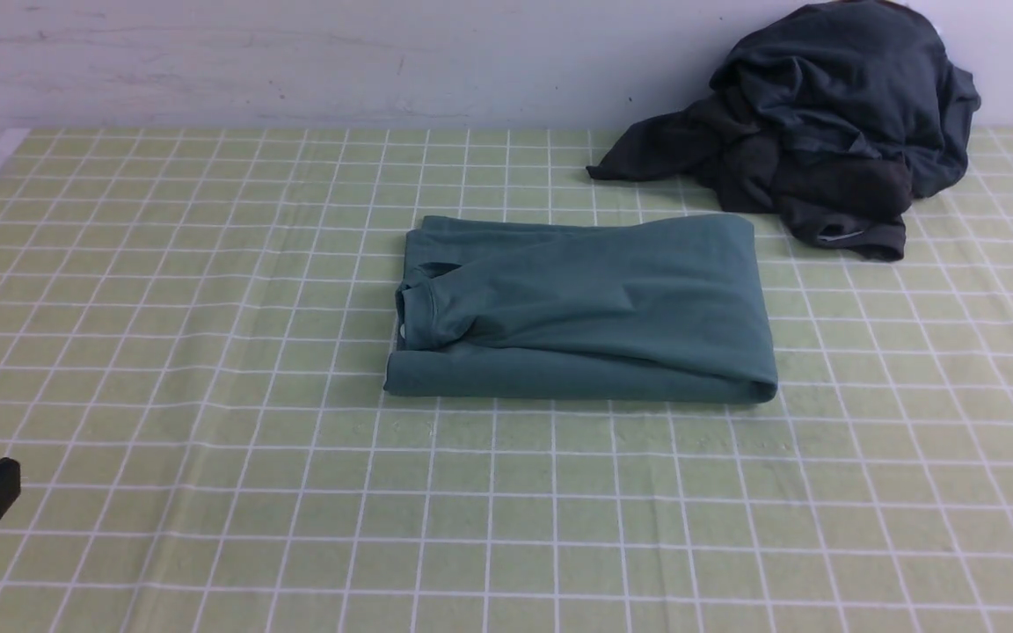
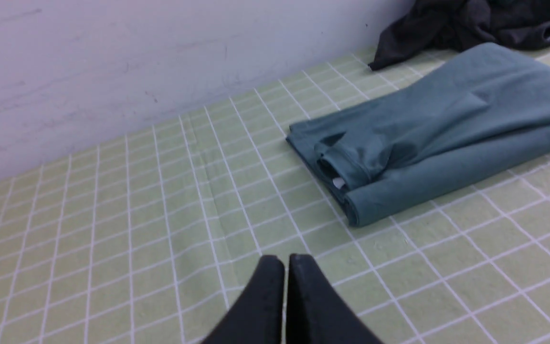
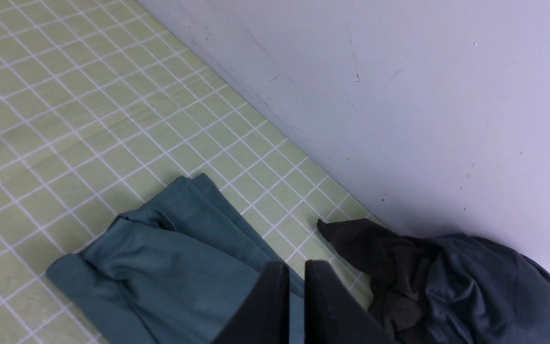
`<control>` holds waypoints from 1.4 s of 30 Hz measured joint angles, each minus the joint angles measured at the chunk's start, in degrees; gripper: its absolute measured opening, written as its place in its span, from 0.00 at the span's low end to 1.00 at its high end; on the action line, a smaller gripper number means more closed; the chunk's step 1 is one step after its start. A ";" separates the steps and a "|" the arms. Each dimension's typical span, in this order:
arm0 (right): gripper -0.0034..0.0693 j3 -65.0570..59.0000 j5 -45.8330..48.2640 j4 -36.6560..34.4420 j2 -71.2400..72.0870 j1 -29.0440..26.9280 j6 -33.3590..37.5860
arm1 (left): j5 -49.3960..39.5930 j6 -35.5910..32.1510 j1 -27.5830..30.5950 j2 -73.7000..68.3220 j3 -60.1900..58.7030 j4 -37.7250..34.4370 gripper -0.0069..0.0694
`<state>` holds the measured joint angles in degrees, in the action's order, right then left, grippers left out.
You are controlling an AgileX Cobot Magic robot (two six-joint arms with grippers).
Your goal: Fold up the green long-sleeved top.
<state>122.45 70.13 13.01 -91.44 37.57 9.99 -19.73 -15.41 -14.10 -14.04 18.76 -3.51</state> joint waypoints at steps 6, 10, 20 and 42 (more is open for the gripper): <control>0.11 -28.25 -21.45 -0.06 17.85 0.00 -1.25 | 1.97 0.00 0.00 2.65 -2.68 3.93 0.09; 0.11 -51.59 -43.97 5.52 29.81 0.00 -8.02 | 1.91 0.00 0.00 2.65 -3.06 4.55 0.09; 0.11 -94.26 -94.80 13.08 39.17 0.00 -31.89 | 1.18 0.00 0.00 2.65 -3.38 4.61 0.09; 0.11 -123.72 -110.58 -4.69 46.20 -5.08 -30.89 | 0.44 0.00 0.00 2.65 -3.38 4.72 0.09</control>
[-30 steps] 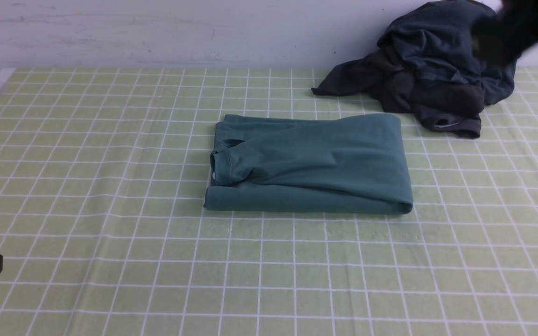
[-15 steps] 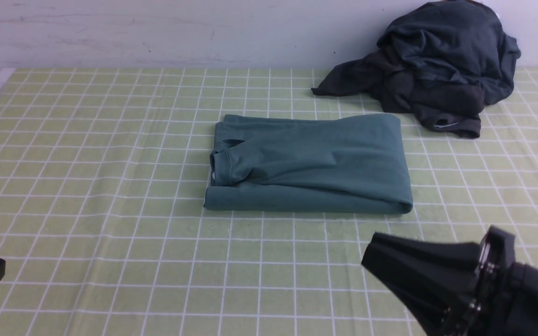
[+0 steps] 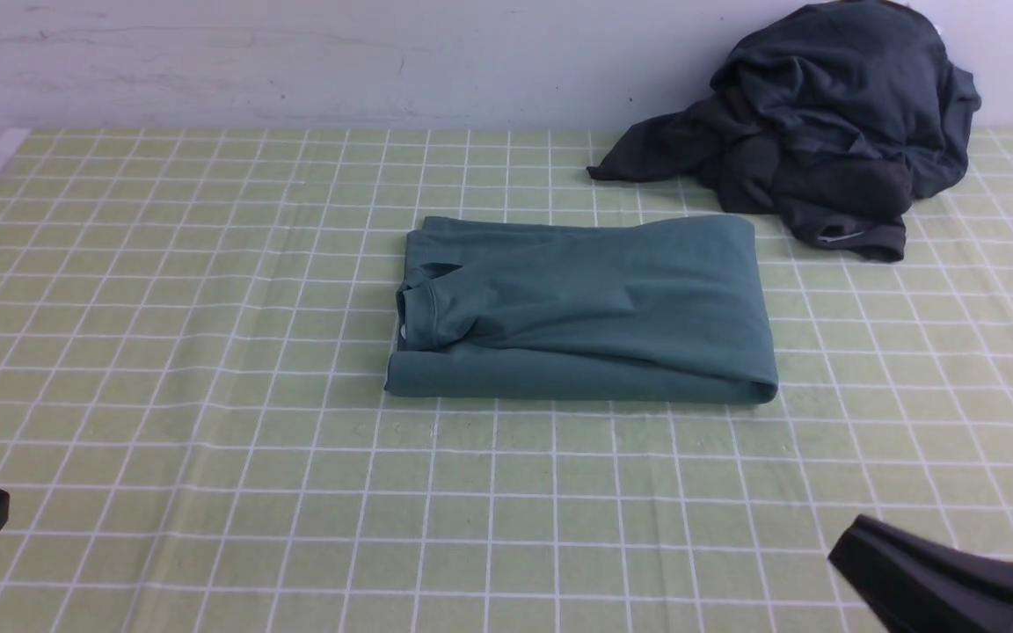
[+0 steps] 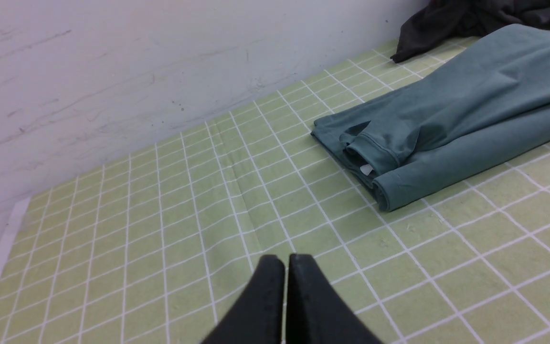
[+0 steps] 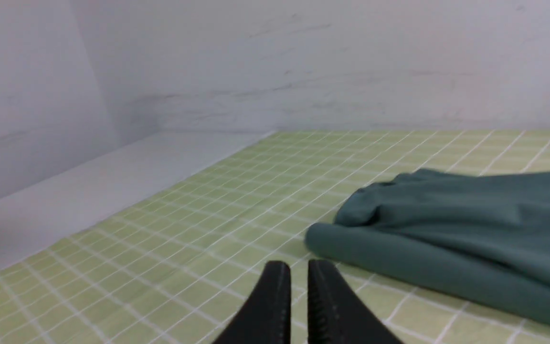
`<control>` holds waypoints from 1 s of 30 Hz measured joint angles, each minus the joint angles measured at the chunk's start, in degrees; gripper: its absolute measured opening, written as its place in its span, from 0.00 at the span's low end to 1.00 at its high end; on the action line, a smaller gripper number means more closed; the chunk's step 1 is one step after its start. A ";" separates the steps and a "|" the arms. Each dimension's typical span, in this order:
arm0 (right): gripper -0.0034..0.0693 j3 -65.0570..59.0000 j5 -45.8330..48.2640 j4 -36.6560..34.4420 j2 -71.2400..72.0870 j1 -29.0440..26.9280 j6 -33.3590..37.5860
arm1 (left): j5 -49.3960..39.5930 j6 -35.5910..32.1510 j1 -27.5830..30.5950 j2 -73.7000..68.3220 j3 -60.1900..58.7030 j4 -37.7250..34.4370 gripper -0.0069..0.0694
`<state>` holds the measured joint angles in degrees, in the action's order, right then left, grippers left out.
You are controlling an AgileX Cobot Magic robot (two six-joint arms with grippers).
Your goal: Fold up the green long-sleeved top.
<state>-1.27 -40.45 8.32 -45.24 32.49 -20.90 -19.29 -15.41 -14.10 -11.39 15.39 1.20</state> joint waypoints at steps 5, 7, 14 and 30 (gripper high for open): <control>0.11 -0.11 13.41 -7.57 12.17 -0.07 9.70 | 0.00 0.00 0.00 0.00 0.00 0.07 0.09; 0.11 -0.11 17.32 -9.91 15.05 -0.40 11.90 | 0.00 0.00 0.00 0.00 0.00 0.07 0.09; 0.11 -0.13 39.86 -15.72 31.41 -15.00 17.24 | 0.00 0.00 0.00 0.00 0.00 0.07 0.09; 0.11 -0.18 60.31 -8.32 45.83 -33.75 7.01 | -0.09 0.00 0.00 0.00 0.00 0.09 0.09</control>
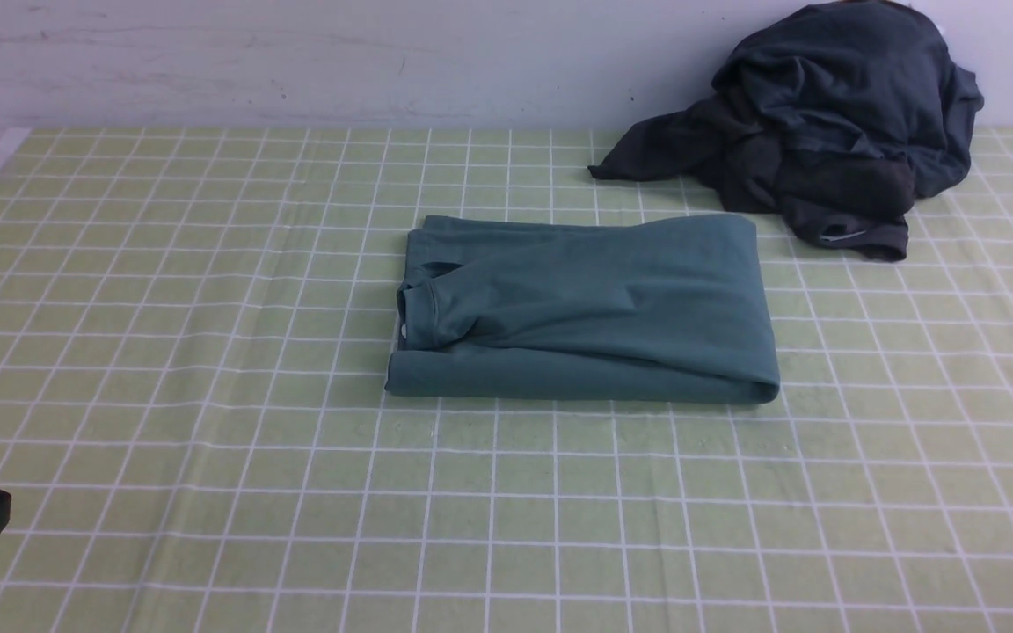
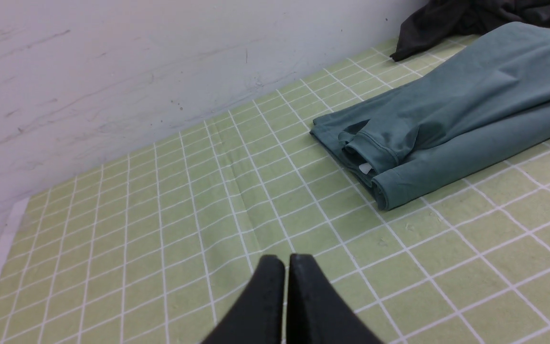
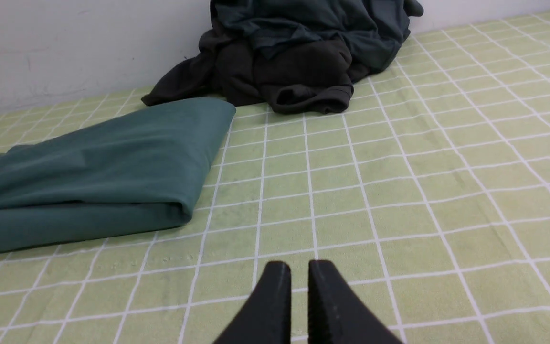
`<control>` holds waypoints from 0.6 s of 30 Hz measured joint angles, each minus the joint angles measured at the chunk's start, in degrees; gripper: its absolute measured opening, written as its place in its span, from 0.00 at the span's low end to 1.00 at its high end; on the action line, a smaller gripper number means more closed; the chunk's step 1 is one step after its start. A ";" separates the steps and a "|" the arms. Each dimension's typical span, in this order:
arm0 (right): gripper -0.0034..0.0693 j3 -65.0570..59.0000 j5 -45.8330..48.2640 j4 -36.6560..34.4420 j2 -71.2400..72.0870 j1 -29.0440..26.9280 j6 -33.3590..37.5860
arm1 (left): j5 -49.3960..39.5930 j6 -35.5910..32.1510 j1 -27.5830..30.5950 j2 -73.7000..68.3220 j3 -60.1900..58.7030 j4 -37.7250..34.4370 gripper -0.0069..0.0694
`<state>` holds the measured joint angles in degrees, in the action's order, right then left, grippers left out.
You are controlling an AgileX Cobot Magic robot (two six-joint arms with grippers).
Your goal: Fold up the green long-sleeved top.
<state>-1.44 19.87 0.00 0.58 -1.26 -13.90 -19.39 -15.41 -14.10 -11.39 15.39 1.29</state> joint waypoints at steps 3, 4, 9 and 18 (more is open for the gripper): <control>0.10 0.05 0.31 -0.56 0.05 -0.04 2.27 | 0.00 0.00 0.00 0.00 0.00 0.00 0.09; 0.08 0.05 0.38 -0.64 0.05 -0.04 3.44 | 0.00 0.00 0.00 0.00 0.00 0.00 0.09; 0.03 0.05 0.49 -0.95 0.05 -0.04 9.58 | 0.00 0.00 0.00 0.00 0.00 0.00 0.09; 0.03 0.10 0.49 -1.01 0.05 -0.04 10.69 | 0.00 0.00 0.00 0.00 0.00 0.00 0.09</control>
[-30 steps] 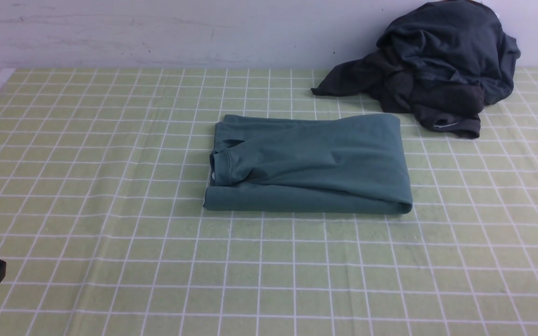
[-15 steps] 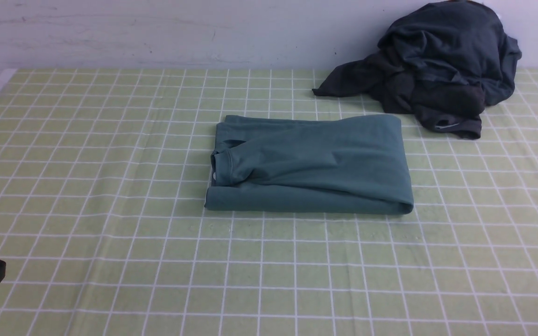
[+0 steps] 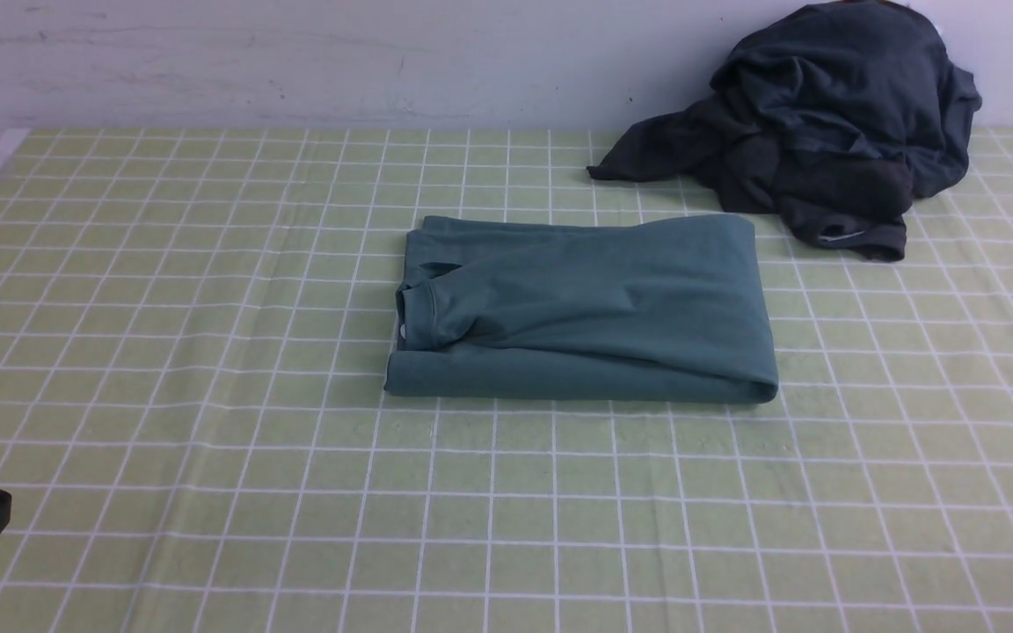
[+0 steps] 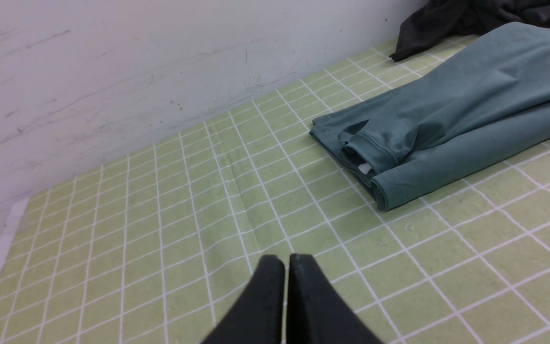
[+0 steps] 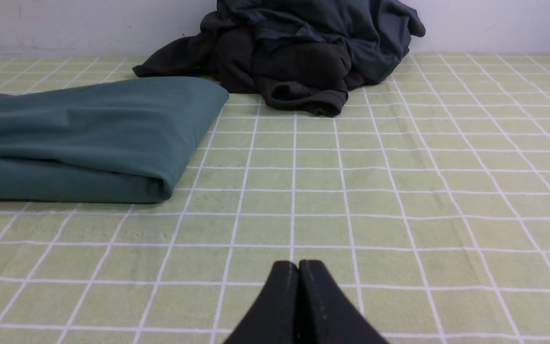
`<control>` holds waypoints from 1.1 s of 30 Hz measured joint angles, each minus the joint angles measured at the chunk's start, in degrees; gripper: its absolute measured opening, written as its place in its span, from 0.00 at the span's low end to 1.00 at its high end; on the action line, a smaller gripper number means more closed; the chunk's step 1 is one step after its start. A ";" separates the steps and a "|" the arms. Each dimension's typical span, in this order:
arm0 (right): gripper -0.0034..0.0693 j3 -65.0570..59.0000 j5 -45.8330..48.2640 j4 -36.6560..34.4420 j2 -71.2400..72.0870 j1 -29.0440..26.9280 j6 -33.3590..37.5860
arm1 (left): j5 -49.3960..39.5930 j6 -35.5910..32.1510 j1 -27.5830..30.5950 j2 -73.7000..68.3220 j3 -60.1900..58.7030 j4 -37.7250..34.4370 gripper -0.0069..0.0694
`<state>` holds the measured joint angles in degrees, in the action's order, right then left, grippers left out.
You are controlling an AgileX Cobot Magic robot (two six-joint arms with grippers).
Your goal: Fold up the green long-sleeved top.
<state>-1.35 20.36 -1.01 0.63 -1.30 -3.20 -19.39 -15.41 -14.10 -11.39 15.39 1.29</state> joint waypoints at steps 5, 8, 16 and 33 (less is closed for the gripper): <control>0.03 0.00 0.00 0.00 0.00 0.00 0.05 | 0.00 0.00 0.00 0.00 0.00 0.00 0.09; 0.03 0.00 0.00 0.00 0.00 0.00 0.05 | 0.00 0.00 0.00 0.00 0.00 0.00 0.09; 0.03 0.00 0.06 -0.18 0.00 0.00 0.05 | 2.76 0.00 0.00 2.17 -2.47 0.00 0.09; 0.03 0.00 0.11 -0.41 0.00 0.00 0.05 | 6.98 15.41 16.87 11.99 -17.04 3.82 0.09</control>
<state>-1.35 20.47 -1.42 0.63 -1.30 -3.15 -12.40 0.00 2.77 0.60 -1.65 5.11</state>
